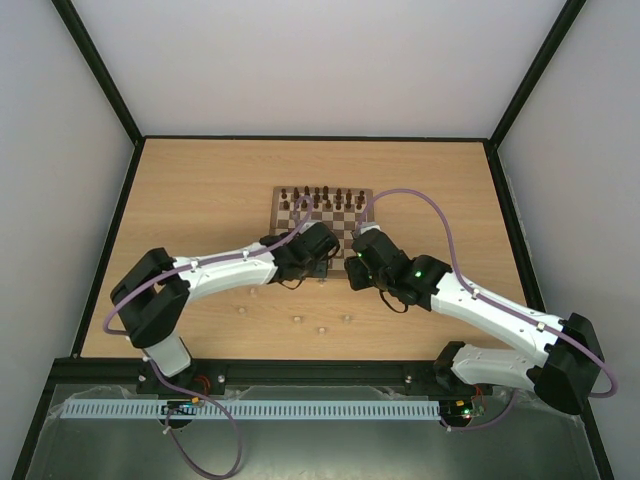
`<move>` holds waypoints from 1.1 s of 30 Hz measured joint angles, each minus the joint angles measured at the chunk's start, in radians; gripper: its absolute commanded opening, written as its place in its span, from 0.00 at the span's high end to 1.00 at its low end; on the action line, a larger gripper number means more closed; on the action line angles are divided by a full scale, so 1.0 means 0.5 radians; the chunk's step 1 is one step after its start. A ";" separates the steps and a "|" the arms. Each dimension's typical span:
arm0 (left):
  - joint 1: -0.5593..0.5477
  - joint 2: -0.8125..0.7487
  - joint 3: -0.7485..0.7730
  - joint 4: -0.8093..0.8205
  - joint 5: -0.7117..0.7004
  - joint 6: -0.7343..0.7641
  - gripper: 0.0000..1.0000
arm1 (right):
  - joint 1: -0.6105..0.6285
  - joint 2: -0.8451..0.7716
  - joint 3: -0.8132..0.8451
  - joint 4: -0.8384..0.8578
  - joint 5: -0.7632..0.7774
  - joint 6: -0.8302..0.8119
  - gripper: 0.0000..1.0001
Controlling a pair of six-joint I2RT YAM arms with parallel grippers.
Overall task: Set up the chess pieces on the board
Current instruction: Place the chess piece on the chessboard.
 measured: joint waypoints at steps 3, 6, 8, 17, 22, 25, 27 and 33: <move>-0.003 0.034 0.033 0.015 -0.002 0.002 0.89 | 0.000 0.000 0.000 0.000 0.000 0.000 0.57; -0.003 0.065 0.054 0.021 -0.013 0.005 0.89 | -0.001 0.000 0.000 0.001 0.000 0.000 0.57; -0.003 0.082 0.066 0.022 -0.018 0.007 0.89 | -0.001 0.000 0.000 0.000 0.000 0.000 0.57; -0.003 0.140 0.079 0.029 -0.061 0.008 0.89 | -0.001 0.000 0.000 0.001 -0.001 0.000 0.57; -0.003 0.179 0.124 0.020 -0.078 0.008 0.89 | -0.001 0.000 0.000 0.001 -0.002 0.000 0.57; -0.003 0.190 0.145 0.021 -0.092 0.008 0.89 | -0.001 0.000 0.000 0.001 -0.002 0.000 0.57; -0.003 0.190 0.147 0.018 -0.101 0.008 0.89 | -0.001 0.000 0.000 0.001 -0.002 0.000 0.57; -0.003 0.193 0.168 0.008 -0.122 0.008 0.88 | -0.001 0.000 0.000 0.001 -0.002 0.000 0.57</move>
